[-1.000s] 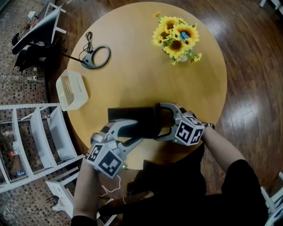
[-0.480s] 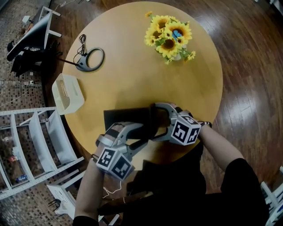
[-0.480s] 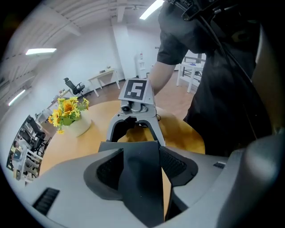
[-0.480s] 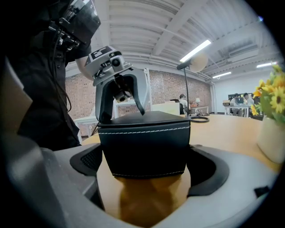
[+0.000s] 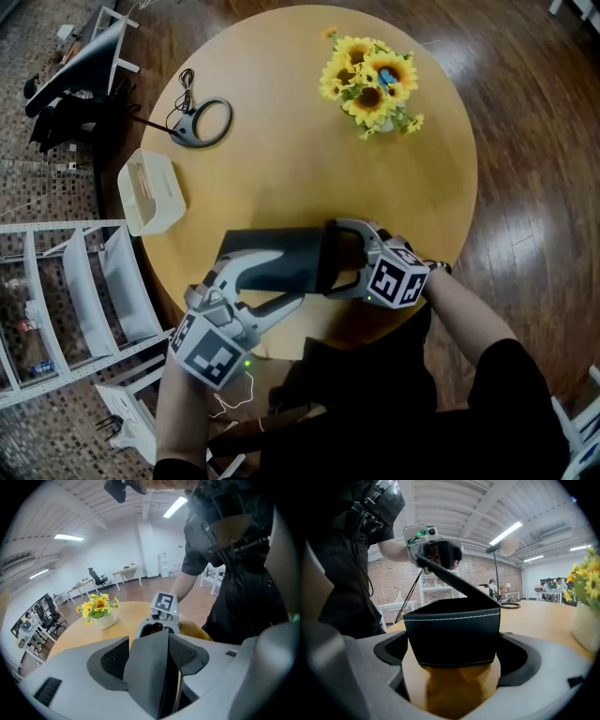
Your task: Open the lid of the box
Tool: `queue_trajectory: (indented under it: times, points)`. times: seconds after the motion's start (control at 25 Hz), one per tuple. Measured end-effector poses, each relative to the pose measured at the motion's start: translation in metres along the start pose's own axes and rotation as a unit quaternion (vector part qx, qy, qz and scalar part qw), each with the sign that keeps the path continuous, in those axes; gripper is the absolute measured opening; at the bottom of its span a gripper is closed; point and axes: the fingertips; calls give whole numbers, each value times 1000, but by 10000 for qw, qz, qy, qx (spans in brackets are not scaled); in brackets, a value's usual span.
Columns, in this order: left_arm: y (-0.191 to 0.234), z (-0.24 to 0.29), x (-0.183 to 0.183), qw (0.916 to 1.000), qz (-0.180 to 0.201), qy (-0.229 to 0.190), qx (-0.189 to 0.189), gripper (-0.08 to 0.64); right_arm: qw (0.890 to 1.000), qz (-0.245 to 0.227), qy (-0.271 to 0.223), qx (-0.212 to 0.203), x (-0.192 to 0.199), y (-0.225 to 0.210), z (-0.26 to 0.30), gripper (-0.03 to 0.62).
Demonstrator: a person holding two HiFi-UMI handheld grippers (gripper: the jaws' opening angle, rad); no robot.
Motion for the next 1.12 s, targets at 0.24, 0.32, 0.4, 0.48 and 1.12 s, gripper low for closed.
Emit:
queue_trajectory:
  times: [0.24, 0.32, 0.4, 0.48, 1.12]
  points:
    - [68, -23, -23, 9955, -211, -734, -570, 270, 9999, 9, 153, 36, 4, 1, 3, 597]
    - [91, -27, -12, 9924, -564, -629, -890, 235, 9994, 158, 319, 50, 8, 5, 4, 595]
    - [114, -31, -12, 9873, -638, -818, -1207, 214, 9983, 347, 450, 107, 10, 2, -5, 586]
    - [134, -41, -21, 9778, -694, -1257, -1524, 218, 9972, 509, 495, 227, 9, -10, -25, 586]
    - [67, -223, 10, 8250, -2219, -3884, -3453, 103, 9836, 321, -827, 1567, -151, -73, -149, 321]
Point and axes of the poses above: the fingertips, and each gripper's own axes: z forward along the fingers, y to its left, x out of its underside, and after that the axes turned 6 degrees about x, right-handed
